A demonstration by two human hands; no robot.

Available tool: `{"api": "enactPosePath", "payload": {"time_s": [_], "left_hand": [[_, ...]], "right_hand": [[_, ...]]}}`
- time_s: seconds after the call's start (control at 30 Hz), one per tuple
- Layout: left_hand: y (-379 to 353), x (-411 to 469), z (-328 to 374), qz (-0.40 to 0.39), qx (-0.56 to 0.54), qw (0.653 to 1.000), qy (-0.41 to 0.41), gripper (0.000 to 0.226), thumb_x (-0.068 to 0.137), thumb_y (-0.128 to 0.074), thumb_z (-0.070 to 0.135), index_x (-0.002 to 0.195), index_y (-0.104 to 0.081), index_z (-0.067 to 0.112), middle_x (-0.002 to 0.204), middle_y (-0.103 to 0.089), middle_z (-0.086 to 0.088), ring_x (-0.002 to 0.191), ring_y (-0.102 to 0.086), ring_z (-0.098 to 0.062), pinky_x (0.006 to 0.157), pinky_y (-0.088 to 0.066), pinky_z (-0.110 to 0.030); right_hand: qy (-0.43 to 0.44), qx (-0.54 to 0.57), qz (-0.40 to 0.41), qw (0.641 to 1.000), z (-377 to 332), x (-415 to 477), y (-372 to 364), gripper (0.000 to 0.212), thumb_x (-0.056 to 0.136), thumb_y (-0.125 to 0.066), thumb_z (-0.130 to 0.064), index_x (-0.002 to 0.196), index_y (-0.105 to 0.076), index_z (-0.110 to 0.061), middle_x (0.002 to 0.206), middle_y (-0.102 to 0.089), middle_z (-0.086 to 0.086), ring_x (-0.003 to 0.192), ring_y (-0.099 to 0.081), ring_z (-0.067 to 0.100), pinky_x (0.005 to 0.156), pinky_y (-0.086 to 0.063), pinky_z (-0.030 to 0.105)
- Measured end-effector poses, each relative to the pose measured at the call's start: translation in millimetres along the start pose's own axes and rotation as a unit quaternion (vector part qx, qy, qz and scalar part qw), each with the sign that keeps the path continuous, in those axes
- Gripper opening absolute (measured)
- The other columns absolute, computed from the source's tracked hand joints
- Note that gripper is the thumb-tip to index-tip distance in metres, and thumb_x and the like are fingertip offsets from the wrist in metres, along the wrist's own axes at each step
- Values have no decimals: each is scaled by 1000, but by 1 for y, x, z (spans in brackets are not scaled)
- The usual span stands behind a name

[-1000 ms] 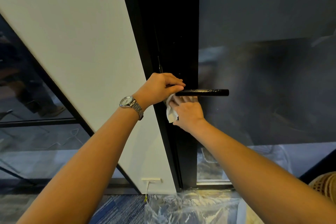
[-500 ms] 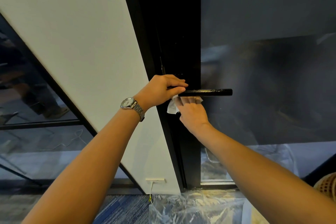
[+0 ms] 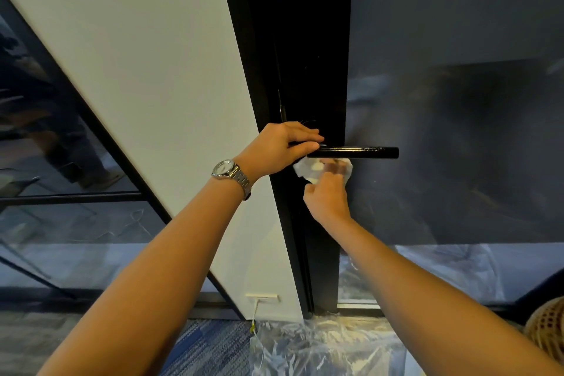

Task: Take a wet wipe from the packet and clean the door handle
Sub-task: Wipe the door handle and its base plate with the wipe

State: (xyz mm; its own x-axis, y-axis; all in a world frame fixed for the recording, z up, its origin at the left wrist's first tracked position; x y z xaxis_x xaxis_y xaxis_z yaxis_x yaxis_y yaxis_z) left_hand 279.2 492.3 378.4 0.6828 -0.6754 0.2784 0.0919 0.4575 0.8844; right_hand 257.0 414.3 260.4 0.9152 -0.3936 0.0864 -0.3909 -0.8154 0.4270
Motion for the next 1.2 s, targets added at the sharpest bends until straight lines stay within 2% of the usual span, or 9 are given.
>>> {"api": "enactPosePath", "payload": {"time_s": [0.07,0.17,0.3,0.43,0.7,0.87,0.97,1.1,1.2], "left_hand": [[0,0,-1,-1,-5,1000,4,31,91,-53,24,119,-60,14,127,-59,-4,117,-53,-13,89,-34,-4],[0,-1,-1,0,-10,1000,9,31,91,-53,24,119,-60,15,127,-59,-4,117,-53,-14,94,-37,-11],[0,-2,-1,3,-19,1000,17,31,91,-53,24,120,-60,16,128,-58,-4,118,-53,-15,98,-39,-20],[0,-2,-1,1,-17,1000,16,31,91,-53,24,120,-60,16,129,-57,-4,119,-52,-16,99,-38,-20],[0,-2,-1,7,-26,1000,12,31,91,-52,24,120,-60,16,129,-58,-4,118,-52,-16,98,-38,-19],[0,-1,-2,10,-18,1000,6,31,91,-53,22,120,-60,14,128,-58,-5,117,-53,-16,92,-35,-7],[-1,-1,-2,9,-18,1000,6,31,91,-52,21,120,-60,13,128,-58,-6,117,-53,-16,91,-34,-6],[1,-2,-3,14,-29,999,4,31,91,-53,21,120,-60,13,128,-58,-6,117,-53,-15,94,-34,-8],[1,-3,-5,18,-39,999,6,30,90,-54,21,119,-61,14,127,-59,-4,117,-53,-13,91,-33,-5]], "right_hand": [[-146,219,-5,965,22,3,-5,39,92,-48,-7,130,-39,-8,107,-47,7,91,-53,18,77,-50,29],[-282,400,-39,871,44,0,-24,43,96,-40,-5,139,-35,-7,115,-51,9,115,-50,25,101,-41,34],[-317,485,-52,813,49,-1,-30,40,98,-41,-4,137,-36,-7,135,-46,14,126,-46,27,106,-38,37],[-342,502,17,794,53,-5,-29,30,95,-53,-14,123,-51,-6,108,-59,10,104,-55,24,92,-46,33],[-297,303,58,904,53,3,-3,35,96,-46,-24,122,-54,-1,95,-57,7,86,-56,22,60,-40,27],[-37,179,118,976,10,11,19,23,92,-55,-22,104,-63,-4,116,-56,13,83,-57,11,59,-40,5],[69,25,84,994,-12,11,20,31,89,-60,-26,113,-61,-7,113,-58,11,97,-59,21,71,-46,16],[178,-318,17,931,-37,5,7,36,97,-43,-26,130,-51,-14,127,-56,10,122,-47,30,102,-35,37],[217,-425,-17,879,-50,1,-17,46,94,-44,-20,139,-37,-15,138,-46,8,127,-42,32,108,-26,45]]}}
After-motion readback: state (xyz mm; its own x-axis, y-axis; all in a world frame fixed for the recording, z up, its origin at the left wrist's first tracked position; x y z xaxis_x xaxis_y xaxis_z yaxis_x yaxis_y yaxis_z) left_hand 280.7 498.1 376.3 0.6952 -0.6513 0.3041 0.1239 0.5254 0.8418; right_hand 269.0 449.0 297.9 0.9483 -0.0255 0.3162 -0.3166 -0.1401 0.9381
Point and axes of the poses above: each hand's wrist, its own x-axis towards the middle knuckle, its own y-axis out of the back of the hand, z = x × y, the point moved 9 cm from there along x, towards the middle knuckle
